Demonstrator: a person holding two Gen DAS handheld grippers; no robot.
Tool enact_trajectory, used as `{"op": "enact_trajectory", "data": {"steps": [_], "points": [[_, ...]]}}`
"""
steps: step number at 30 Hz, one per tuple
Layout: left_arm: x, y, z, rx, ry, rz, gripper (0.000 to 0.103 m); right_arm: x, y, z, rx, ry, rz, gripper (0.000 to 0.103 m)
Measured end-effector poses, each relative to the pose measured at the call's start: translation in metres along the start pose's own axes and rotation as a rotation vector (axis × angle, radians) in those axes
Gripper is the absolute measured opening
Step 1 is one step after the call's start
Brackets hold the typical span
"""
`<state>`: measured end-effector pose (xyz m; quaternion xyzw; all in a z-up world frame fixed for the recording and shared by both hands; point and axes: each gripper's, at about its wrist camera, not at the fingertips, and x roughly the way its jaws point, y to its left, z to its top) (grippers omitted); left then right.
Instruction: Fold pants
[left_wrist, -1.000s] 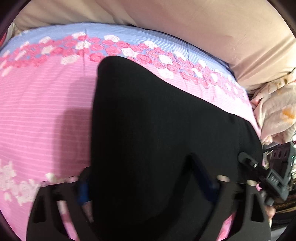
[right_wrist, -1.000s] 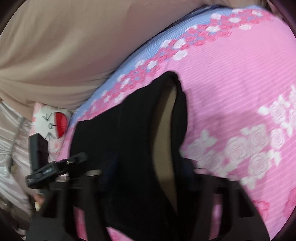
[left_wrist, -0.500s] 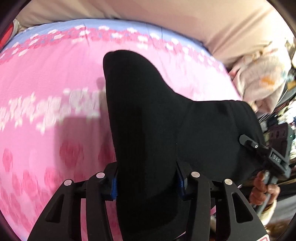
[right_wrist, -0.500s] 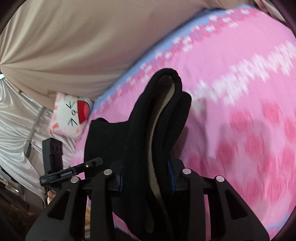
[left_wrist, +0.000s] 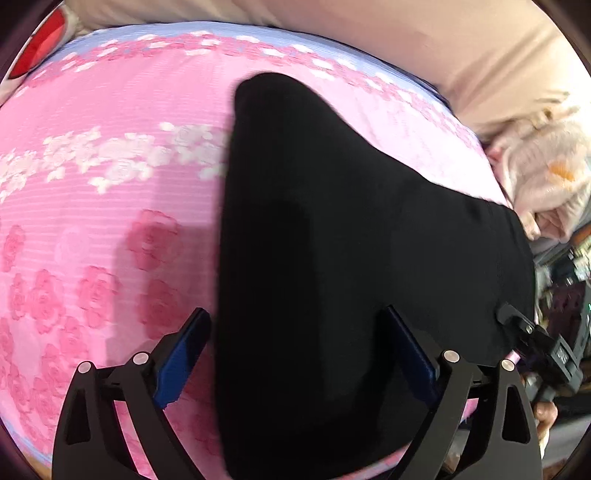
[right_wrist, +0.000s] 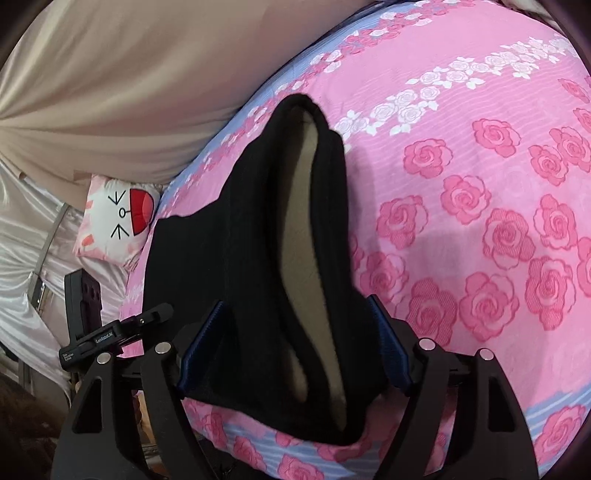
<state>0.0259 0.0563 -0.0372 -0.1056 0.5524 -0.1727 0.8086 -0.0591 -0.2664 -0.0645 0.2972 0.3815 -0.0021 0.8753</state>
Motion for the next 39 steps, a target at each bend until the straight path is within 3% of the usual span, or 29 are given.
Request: {"op": "enact_trajectory", "data": {"steps": [1,3,6,8,14,19,24,26,28,30,32,34,37,39], "points": [[0.002,-0.007,-0.002,0.031,0.003,0.004,0.090,0.001,0.000,0.000,-0.003,-0.006,-0.007,0.073],[0.004,-0.014,-0.003,0.055,-0.010,0.030,0.088,0.003,-0.002,-0.001,0.011,-0.016,0.000,0.057],[0.001,-0.012,-0.003,0.037,-0.019,0.028,0.075,0.003,-0.007,-0.002,0.068,-0.012,0.069,0.041],[-0.005,-0.012,-0.002,0.041,-0.030,0.028,0.062,0.000,-0.004,-0.003,0.054,-0.017,0.069,0.039],[-0.017,-0.017,-0.003,0.084,-0.049,0.048,0.048,-0.013,0.019,0.000,0.010,-0.033,0.094,0.034],[-0.034,-0.023,-0.010,0.106,-0.049,0.030,0.046,-0.027,0.033,-0.004,-0.029,-0.022,0.078,0.033],[-0.021,-0.019,-0.021,0.094,-0.015,0.049,0.047,-0.013,0.007,-0.017,0.038,0.018,0.059,0.034],[-0.018,-0.018,-0.020,0.083,-0.018,0.051,0.049,-0.011,0.003,-0.018,0.048,0.012,0.062,0.037],[-0.016,-0.018,-0.020,0.084,-0.019,0.056,0.051,-0.008,0.000,-0.017,0.047,0.010,0.059,0.046],[-0.013,-0.016,-0.019,0.071,-0.011,0.067,0.060,-0.005,-0.007,-0.017,0.055,0.009,0.045,0.054],[-0.009,-0.011,-0.017,0.028,-0.005,0.065,0.080,-0.005,-0.007,-0.017,0.040,0.008,0.045,0.054],[-0.004,-0.002,-0.017,-0.019,-0.003,0.044,0.083,-0.004,-0.007,-0.017,0.039,0.005,0.047,0.054],[-0.006,-0.009,-0.017,0.017,-0.008,0.004,0.063,-0.005,-0.007,-0.019,0.044,0.003,0.072,0.041],[-0.009,-0.013,-0.017,0.035,-0.018,0.010,0.056,-0.007,-0.003,-0.020,0.042,-0.004,0.080,0.039]]}}
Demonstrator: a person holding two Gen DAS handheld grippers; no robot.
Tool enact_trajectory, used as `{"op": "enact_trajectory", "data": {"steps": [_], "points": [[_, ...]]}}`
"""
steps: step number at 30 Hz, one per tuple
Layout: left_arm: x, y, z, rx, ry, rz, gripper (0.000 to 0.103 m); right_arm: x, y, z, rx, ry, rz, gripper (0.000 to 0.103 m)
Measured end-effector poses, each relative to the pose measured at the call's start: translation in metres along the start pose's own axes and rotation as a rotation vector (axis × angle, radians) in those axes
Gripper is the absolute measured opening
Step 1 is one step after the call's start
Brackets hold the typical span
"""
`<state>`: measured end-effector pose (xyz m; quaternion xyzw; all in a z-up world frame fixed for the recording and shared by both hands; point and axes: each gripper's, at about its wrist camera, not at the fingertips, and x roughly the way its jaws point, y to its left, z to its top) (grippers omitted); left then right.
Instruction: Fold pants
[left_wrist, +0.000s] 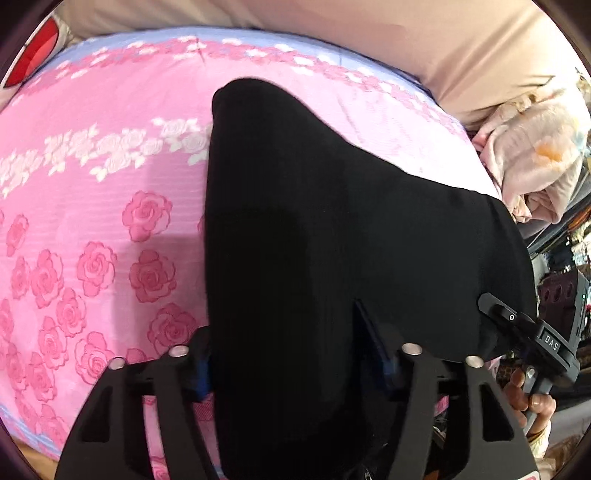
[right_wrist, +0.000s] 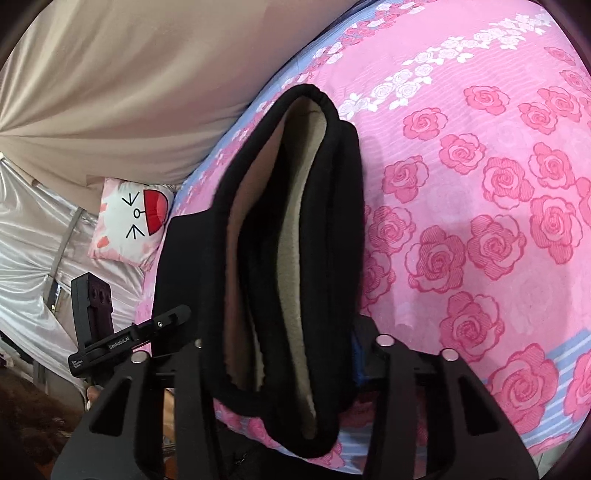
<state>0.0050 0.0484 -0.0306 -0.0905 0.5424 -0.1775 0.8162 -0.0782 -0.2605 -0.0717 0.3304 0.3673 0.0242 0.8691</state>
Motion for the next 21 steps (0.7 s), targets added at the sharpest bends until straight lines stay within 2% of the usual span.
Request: {"op": "enact_trajectory", "data": {"steps": [2,6,13,18,21], "points": [[-0.003,-0.002,0.001,-0.001,-0.003,-0.007,0.050,-0.001,0.001,0.000,0.005,-0.003,0.006,0.038],[-0.014,0.002,0.001,-0.018,0.003,-0.054,0.046,-0.010,0.007,0.000,0.001,-0.005,0.033,0.035],[-0.067,-0.004,0.008,-0.011,-0.025,-0.219,0.042,-0.054,0.047,0.009,-0.097,-0.054,0.091,0.033],[-0.114,-0.014,0.020,0.056,-0.120,-0.255,0.041,-0.087,0.088,0.027,-0.211,-0.149,0.138,0.033],[-0.150,-0.034,0.036,0.139,-0.243,-0.233,0.041,-0.103,0.116,0.047,-0.305,-0.224,0.163,0.033]]}}
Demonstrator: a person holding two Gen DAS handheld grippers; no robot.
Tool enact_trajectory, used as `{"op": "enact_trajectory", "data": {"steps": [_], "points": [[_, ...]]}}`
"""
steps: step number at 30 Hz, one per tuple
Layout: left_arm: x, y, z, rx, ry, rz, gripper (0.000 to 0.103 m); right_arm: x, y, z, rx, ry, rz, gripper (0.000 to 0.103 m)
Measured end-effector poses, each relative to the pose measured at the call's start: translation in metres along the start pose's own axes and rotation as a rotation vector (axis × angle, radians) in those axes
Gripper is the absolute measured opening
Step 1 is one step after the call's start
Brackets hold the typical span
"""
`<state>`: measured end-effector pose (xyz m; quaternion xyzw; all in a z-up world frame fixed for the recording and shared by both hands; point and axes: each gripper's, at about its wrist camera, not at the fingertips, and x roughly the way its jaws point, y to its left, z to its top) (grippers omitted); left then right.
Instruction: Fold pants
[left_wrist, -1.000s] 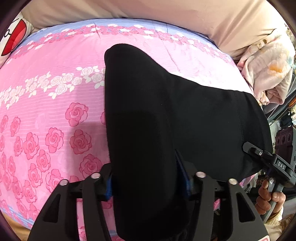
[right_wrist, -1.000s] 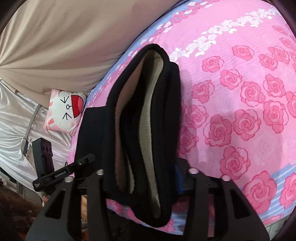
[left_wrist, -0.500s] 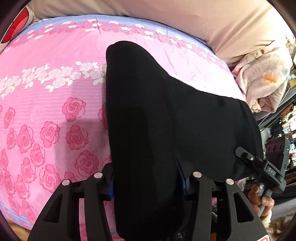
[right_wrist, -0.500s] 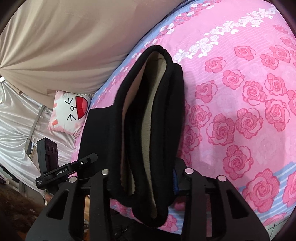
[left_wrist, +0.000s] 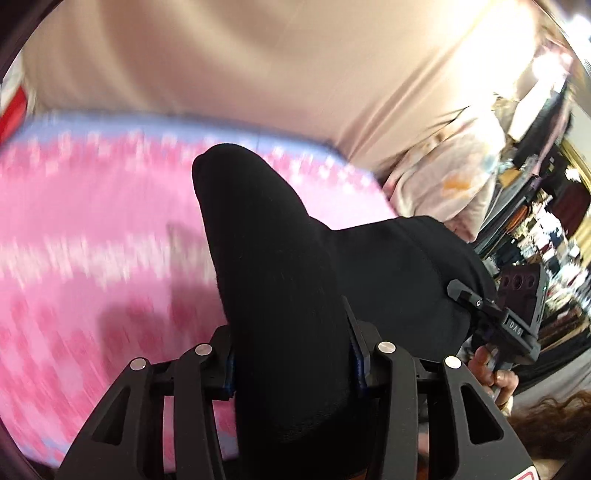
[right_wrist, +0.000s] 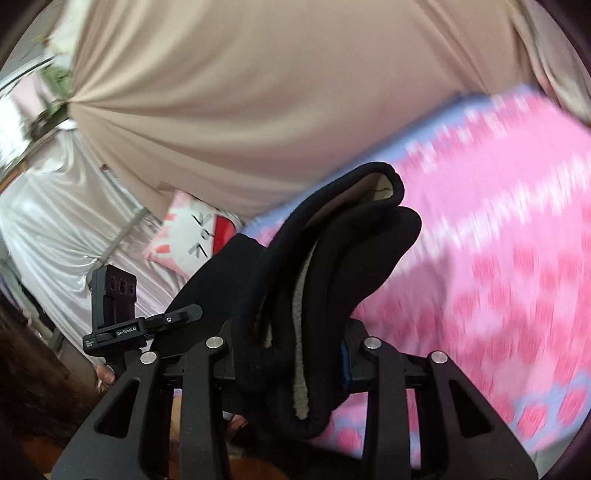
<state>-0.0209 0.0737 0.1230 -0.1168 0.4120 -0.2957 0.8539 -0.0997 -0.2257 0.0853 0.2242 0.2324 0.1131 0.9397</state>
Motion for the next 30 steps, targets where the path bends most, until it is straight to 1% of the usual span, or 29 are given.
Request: {"op": "enact_trajectory", "data": {"steps": [1,5,6,9,12,15,17,19,21,23,25,27,30], "points": [[-0.006,-0.005,0.007,0.024,-0.029,0.005,0.041,-0.001,0.007,0.011,-0.032,-0.023,0.010,0.033],[-0.039,-0.027,0.045,0.141,-0.195,0.034,0.041,-0.006,0.039,0.055,-0.178,-0.133,0.044,0.033],[-0.045,-0.029,0.051,0.157,-0.225,0.040,0.041,-0.006,0.047,0.070,-0.213,-0.166,0.055,0.033],[-0.053,-0.037,0.084,0.211,-0.340,0.072,0.041,0.000,0.059,0.105,-0.276,-0.241,0.077,0.033],[-0.052,-0.035,0.111,0.232,-0.404,0.090,0.041,0.015,0.060,0.138,-0.304,-0.293,0.089,0.033],[-0.038,-0.026,0.140,0.239,-0.442,0.130,0.042,0.041,0.050,0.167,-0.309,-0.314,0.086,0.033],[-0.020,-0.019,0.161,0.237,-0.456,0.180,0.042,0.061,0.037,0.181,-0.306,-0.316,0.071,0.033],[0.001,-0.010,0.178,0.227,-0.455,0.220,0.042,0.093,0.016,0.194,-0.283,-0.302,0.051,0.033],[0.025,0.006,0.191,0.205,-0.434,0.254,0.042,0.123,-0.008,0.200,-0.251,-0.278,0.035,0.033],[0.058,0.026,0.207,0.167,-0.400,0.292,0.042,0.152,-0.033,0.204,-0.214,-0.252,0.023,0.033],[0.089,0.048,0.213,0.139,-0.383,0.321,0.042,0.185,-0.063,0.202,-0.168,-0.210,0.006,0.033],[0.119,0.069,0.215,0.137,-0.354,0.368,0.042,0.217,-0.092,0.196,-0.126,-0.167,-0.011,0.033],[0.173,0.110,0.214,0.085,-0.256,0.404,0.042,0.260,-0.132,0.180,-0.080,-0.105,-0.055,0.033]]}}
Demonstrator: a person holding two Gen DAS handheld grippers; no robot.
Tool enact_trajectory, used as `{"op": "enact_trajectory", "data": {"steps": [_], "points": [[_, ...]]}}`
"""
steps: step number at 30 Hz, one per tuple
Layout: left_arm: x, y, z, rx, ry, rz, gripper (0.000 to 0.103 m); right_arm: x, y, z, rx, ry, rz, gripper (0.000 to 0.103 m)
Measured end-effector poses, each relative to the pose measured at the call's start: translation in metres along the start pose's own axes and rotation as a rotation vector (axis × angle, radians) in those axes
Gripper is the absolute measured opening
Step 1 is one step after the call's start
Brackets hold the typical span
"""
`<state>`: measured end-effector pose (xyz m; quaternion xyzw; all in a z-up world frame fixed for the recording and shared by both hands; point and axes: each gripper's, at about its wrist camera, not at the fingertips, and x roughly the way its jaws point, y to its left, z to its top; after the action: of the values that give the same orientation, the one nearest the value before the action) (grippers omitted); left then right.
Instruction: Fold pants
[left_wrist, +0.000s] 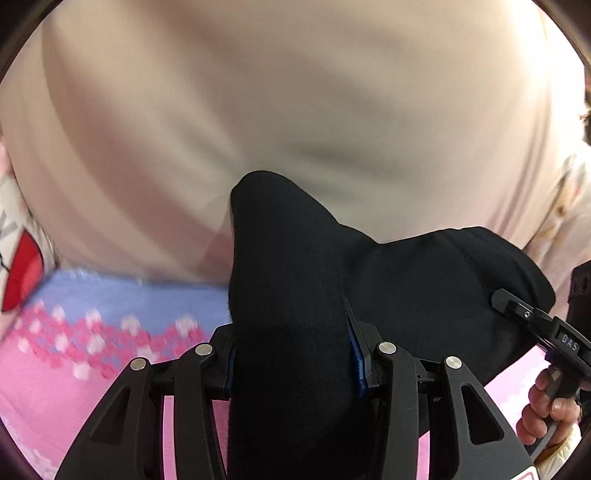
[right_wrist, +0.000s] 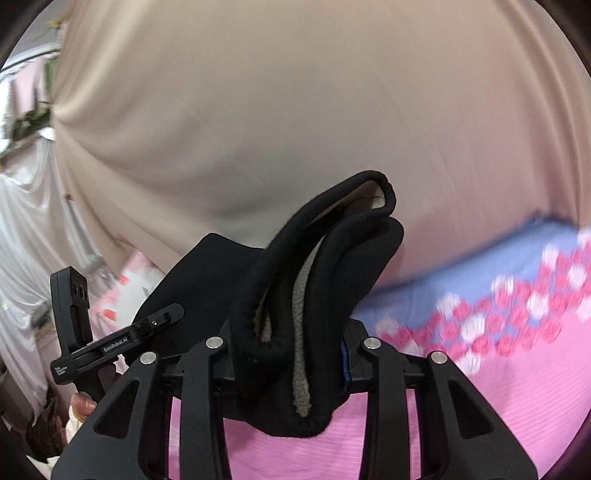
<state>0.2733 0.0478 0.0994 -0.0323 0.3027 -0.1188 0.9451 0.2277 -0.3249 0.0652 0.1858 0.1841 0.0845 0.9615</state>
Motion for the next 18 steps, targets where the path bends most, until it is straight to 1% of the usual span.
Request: {"op": "enact_trajectory", "data": {"steps": [1,3,6,7,8,9,11,12,13,14,15,16,17,18], "points": [[0.014,0.003,-0.005,-0.005,0.022,0.008,0.042,0.010,-0.004,-0.005,0.012,0.016,-0.008,0.033],[0.047,0.013,-0.021,-0.021,0.085,0.029,0.042,0.035,-0.027,-0.024,0.047,0.071,-0.034,0.033],[0.080,0.026,-0.041,-0.047,0.168,0.035,0.042,0.062,-0.055,-0.050,0.094,0.158,-0.086,0.033],[0.090,0.030,-0.050,-0.051,0.195,0.051,0.043,0.066,-0.060,-0.057,0.100,0.176,-0.100,0.033],[0.097,0.032,-0.057,-0.048,0.207,0.063,0.044,0.068,-0.064,-0.062,0.103,0.189,-0.103,0.034],[0.101,0.035,-0.065,-0.045,0.209,0.066,0.046,0.068,-0.069,-0.063,0.133,0.212,-0.099,0.036],[0.103,0.035,-0.074,-0.044,0.216,0.078,0.057,0.069,-0.072,-0.066,0.162,0.250,-0.105,0.042],[0.105,0.038,-0.080,-0.051,0.219,0.089,0.063,0.069,-0.079,-0.068,0.202,0.270,-0.107,0.051],[0.103,0.036,-0.083,-0.052,0.207,0.109,0.080,0.066,-0.086,-0.069,0.247,0.274,-0.089,0.056],[0.101,0.040,-0.086,-0.061,0.190,0.143,0.098,0.064,-0.088,-0.069,0.258,0.272,-0.075,0.056],[0.099,0.045,-0.087,-0.081,0.191,0.149,0.098,0.056,-0.090,-0.069,0.270,0.273,-0.078,0.058],[0.095,0.055,-0.087,-0.123,0.210,0.109,0.098,0.047,-0.091,-0.070,0.278,0.267,-0.082,0.060],[0.089,0.063,-0.088,-0.149,0.226,0.085,0.098,0.034,-0.093,-0.070,0.291,0.255,-0.084,0.061],[0.077,0.073,-0.089,-0.167,0.240,0.068,0.098,0.017,-0.096,-0.071,0.309,0.238,-0.109,0.066]]}}
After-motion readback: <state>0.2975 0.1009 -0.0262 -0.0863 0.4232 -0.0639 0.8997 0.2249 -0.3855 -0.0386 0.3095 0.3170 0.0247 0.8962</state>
